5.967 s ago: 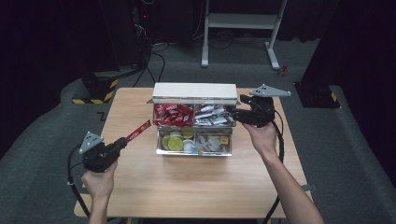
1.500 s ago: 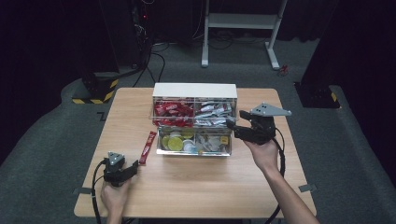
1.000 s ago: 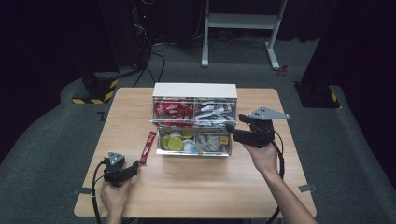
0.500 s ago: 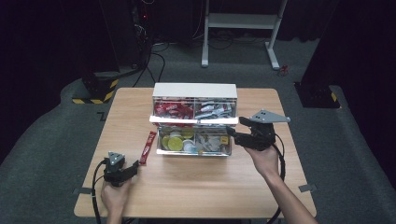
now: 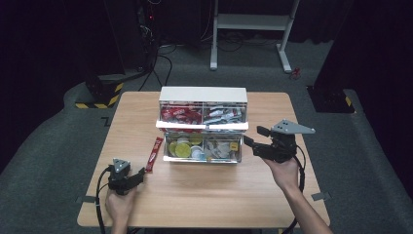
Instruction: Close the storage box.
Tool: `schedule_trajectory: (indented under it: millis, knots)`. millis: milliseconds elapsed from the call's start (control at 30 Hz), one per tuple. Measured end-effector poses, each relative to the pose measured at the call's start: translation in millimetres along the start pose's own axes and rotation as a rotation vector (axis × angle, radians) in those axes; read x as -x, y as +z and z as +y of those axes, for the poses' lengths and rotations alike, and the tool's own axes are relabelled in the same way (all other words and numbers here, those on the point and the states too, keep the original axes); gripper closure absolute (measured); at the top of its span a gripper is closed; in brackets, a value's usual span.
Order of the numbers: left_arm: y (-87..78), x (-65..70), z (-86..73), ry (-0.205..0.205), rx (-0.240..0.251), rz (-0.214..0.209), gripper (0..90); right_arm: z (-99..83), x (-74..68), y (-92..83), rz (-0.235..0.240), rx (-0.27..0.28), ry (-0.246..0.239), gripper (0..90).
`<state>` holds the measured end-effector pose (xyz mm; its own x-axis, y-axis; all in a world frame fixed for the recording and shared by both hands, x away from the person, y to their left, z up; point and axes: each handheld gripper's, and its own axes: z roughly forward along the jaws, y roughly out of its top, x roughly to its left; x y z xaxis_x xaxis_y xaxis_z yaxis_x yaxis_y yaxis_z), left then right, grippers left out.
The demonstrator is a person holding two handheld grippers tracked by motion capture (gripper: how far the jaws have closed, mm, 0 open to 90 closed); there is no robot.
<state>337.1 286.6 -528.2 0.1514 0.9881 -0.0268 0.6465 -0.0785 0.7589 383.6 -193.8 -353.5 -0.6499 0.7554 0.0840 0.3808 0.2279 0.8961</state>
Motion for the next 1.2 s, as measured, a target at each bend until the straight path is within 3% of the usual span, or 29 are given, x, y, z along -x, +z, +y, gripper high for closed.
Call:
schedule_trajectory:
  millis: [900,1200]
  knots:
    - [0.1,-0.8,0.1,-0.012,0.002,-0.007,37.3,-15.7,23.8,-31.8,-0.042,0.028,0.038,35.2]
    - [0.1,-1.1,0.1,-0.012,0.003,-0.009,36.9,-23.9,36.6,-41.6,-0.063,0.033,0.074,35.4]
